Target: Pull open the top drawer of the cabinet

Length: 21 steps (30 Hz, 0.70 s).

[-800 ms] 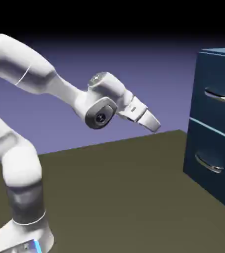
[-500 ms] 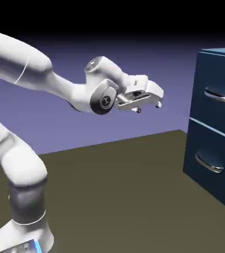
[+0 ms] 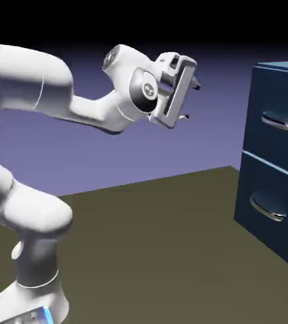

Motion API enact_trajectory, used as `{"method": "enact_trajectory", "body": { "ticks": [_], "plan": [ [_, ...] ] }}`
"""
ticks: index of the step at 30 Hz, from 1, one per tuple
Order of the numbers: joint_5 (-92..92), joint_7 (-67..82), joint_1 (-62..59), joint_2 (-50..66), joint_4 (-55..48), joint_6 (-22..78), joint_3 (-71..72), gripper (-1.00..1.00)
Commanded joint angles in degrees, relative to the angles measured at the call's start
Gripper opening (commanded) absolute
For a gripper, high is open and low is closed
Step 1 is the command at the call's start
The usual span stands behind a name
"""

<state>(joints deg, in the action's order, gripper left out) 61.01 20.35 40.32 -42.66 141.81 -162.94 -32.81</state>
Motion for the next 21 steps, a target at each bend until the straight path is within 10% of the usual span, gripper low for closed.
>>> {"method": "enact_trajectory", "body": {
  "ticks": [1, 21],
  "plan": [
    [2.42, 2.5, 1.57, -0.4, -0.76, 0.44, -1.3, 0.0],
    [50.83, 52.33, 33.02, -8.33, -15.99, 9.22, -27.34, 0.0]
  ]
}}
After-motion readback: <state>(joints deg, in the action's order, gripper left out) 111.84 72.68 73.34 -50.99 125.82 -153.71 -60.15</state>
